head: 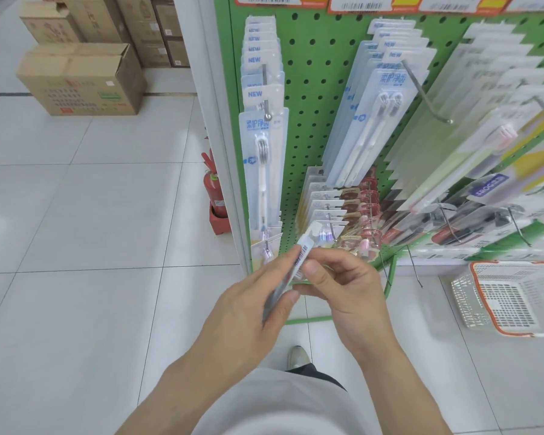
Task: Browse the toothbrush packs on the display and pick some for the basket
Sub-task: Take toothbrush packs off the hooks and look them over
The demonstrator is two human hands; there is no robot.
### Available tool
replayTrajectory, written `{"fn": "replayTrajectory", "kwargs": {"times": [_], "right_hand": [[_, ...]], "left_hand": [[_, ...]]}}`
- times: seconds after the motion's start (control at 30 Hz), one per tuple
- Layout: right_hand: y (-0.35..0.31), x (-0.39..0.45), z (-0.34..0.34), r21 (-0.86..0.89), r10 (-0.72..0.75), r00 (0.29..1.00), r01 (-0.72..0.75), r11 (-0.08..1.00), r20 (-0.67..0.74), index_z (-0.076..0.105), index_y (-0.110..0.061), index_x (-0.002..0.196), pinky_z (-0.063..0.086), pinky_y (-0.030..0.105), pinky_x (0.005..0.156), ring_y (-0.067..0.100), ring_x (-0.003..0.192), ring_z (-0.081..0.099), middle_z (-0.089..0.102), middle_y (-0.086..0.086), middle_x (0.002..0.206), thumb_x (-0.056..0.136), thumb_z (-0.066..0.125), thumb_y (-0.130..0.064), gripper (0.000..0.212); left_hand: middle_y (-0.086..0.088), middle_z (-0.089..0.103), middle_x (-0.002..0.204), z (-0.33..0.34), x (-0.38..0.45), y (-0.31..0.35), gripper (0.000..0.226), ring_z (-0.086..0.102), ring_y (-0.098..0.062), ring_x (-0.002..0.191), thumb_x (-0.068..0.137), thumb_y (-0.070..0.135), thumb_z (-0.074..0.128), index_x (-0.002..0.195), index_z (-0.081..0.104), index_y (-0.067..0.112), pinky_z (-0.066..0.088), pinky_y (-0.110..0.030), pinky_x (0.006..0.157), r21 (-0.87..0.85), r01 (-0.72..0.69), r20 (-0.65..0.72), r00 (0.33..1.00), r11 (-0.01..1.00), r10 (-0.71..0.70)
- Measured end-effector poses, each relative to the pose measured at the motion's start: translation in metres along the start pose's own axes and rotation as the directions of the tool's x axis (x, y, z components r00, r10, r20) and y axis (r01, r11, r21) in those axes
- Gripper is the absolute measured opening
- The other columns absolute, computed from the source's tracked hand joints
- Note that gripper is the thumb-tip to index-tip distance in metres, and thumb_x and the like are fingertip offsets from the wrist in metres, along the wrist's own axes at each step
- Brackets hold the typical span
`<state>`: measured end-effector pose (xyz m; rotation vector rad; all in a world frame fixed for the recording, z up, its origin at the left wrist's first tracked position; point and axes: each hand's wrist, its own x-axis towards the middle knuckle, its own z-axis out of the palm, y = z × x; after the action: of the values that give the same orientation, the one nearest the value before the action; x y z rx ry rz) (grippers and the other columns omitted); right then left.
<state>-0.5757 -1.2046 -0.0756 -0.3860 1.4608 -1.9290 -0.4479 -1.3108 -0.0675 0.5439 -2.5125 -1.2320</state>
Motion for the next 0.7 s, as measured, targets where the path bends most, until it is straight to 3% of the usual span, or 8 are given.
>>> {"fn": "replayTrajectory", "kwargs": {"times": [0.1,0.2,0.23,0.3,0.43,0.57,0.7], "right_hand": [[-0.001,-0.001,0.0,0.002,-0.05,0.997,0.05,0.999,0.052,0.08,-0.02,0.083,0.062,0.034,0.067,0.022,0.071,0.073,0.077,0.008,0.085,0.064,0.089,-0.026,0.021],[-0.005,-0.002,0.005,-0.042,-0.099,0.993,0.101,0.994,0.062,0.078,-0.019,0.087,0.059,0.029,0.066,0.022,0.068,0.072,0.076,0.004,0.086,0.059,0.096,-0.02,0.033],[-0.007,-0.002,0.007,-0.06,-0.125,0.991,0.128,0.99,0.052,0.076,-0.017,0.09,0.058,0.027,0.065,0.02,0.07,0.071,0.076,0.001,0.087,0.059,0.094,-0.012,0.037],[-0.01,-0.001,0.011,-0.136,-0.214,0.976,0.218,0.966,0.044,0.068,-0.012,0.102,0.058,0.026,0.069,0.018,0.081,0.071,0.075,-0.002,0.096,0.06,0.094,-0.008,0.05],[-0.018,0.001,0.017,-0.286,-0.359,0.924,0.382,0.879,0.131,0.062,-0.021,0.122,0.057,0.042,0.088,0.027,0.106,0.069,0.07,-0.001,0.121,0.069,0.093,-0.024,0.061],[-0.032,0.001,0.026,-0.429,-0.467,0.864,0.499,0.753,0.187,0.059,-0.028,0.134,0.059,0.035,0.086,0.02,0.095,0.074,0.07,-0.012,0.12,0.069,0.091,-0.026,0.073],[-0.043,0.005,0.038,-0.425,-0.628,0.759,0.632,0.648,0.172,0.061,-0.016,0.132,0.06,0.04,0.076,0.021,0.083,0.075,0.073,-0.001,0.111,0.071,0.093,-0.013,0.069]], "left_hand": [[0.027,0.055,0.141,-0.007,0.0,0.005,0.046,0.055,0.008,0.125,0.101,0.026,0.054,0.146,0.051,0.033,0.042,-0.008,0.1,-0.041,-0.031,-0.069,0.997,0.999,0.028],[0.027,0.065,0.128,-0.014,-0.002,0.012,0.04,0.063,0.004,0.108,0.099,0.018,0.062,0.138,0.061,0.03,0.04,0.003,0.079,-0.113,0.016,-0.14,0.99,0.993,-0.032],[0.027,0.067,0.124,-0.016,-0.003,0.014,0.039,0.066,0.003,0.105,0.099,0.018,0.063,0.135,0.062,0.032,0.042,0.001,0.077,-0.17,0.046,-0.133,0.989,0.984,-0.069],[0.028,0.07,0.117,-0.019,-0.003,0.016,0.037,0.066,0.005,0.11,0.099,0.017,0.061,0.131,0.065,0.035,0.045,-0.007,0.088,-0.276,0.075,-0.086,0.991,0.958,-0.103],[0.016,0.077,0.105,-0.025,0.0,0.02,0.027,0.073,-0.005,0.101,0.091,0.014,0.068,0.114,0.075,0.026,0.053,-0.016,0.09,-0.476,0.13,-0.097,0.975,0.869,-0.199],[-0.002,0.08,0.093,-0.036,0.007,0.019,0.026,0.077,-0.022,0.087,0.074,0.009,0.076,0.099,0.075,0.011,0.06,-0.023,0.077,-0.65,0.079,-0.21,0.937,0.756,-0.278],[0.004,0.079,0.092,-0.046,0.013,0.032,0.031,0.076,-0.019,0.084,0.075,0.011,0.085,0.103,0.074,0.021,0.059,-0.023,0.076,-0.56,-0.034,-0.371,0.904,0.828,-0.214]]}}
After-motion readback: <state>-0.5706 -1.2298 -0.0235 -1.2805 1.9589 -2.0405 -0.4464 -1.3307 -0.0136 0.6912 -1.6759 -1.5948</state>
